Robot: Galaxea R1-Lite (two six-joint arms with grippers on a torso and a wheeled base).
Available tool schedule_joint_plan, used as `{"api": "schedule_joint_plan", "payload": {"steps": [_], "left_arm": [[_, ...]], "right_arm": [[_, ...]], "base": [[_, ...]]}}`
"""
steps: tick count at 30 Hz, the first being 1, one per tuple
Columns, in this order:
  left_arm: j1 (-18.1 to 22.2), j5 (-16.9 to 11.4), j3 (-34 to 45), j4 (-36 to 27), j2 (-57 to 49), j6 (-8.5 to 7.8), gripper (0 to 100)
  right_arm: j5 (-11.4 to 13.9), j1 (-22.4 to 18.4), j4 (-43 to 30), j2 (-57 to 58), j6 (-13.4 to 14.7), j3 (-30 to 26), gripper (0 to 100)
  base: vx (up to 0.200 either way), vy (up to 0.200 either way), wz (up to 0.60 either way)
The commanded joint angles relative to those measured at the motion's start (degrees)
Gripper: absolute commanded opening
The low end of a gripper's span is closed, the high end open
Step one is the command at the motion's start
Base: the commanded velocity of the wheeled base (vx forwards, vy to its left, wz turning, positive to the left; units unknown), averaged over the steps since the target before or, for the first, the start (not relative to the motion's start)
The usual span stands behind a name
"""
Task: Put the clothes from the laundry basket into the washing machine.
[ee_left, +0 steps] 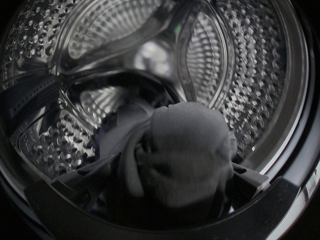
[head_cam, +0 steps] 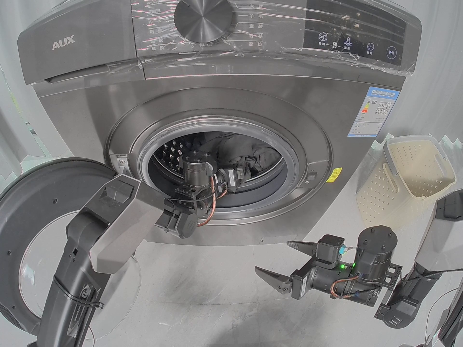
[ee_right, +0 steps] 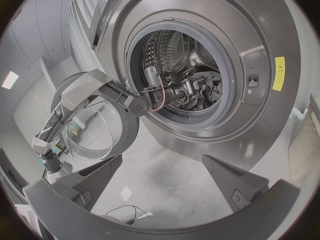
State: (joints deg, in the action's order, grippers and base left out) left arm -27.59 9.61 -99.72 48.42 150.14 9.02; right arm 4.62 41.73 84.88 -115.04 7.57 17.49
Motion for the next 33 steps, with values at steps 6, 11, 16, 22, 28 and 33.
{"api": "schedule_joint_plan", "payload": {"steps": [6, 11, 16, 22, 28, 33], "left_arm": [[-2.21, -1.43, 13.41, -0.43, -9.07, -2.78, 100], [-2.30, -1.43, 11.56, -0.43, -6.88, -2.78, 100], [-2.12, -1.70, 8.05, -1.05, -3.27, -2.61, 0], [-1.33, -2.05, 0.23, -2.81, 1.12, -1.90, 0], [2.19, 2.00, -14.87, -2.37, 8.24, -1.81, 0], [3.68, 2.00, -14.87, -1.14, 8.42, -1.90, 0]], "right_arm": [[-0.05, 0.02, 0.02, -0.09, -0.01, -0.09, 100], [0.04, 0.02, 0.02, -0.01, -0.01, 0.00, 100], [-0.05, 0.02, 0.02, -0.01, -0.01, 0.00, 100], [0.04, 0.02, 0.02, -0.09, 0.08, 0.17, 100], [0.04, -0.07, 0.02, -0.09, 0.08, 0.08, 100], [0.04, 0.02, 0.02, -0.09, -0.01, 0.26, 100]], "base": [[0.000, 0.000, 0.00], [0.000, 0.000, 0.00], [0.000, 0.000, 0.00], [0.000, 0.000, 0.00], [0.000, 0.000, 0.00], [0.000, 0.000, 0.00]]}}
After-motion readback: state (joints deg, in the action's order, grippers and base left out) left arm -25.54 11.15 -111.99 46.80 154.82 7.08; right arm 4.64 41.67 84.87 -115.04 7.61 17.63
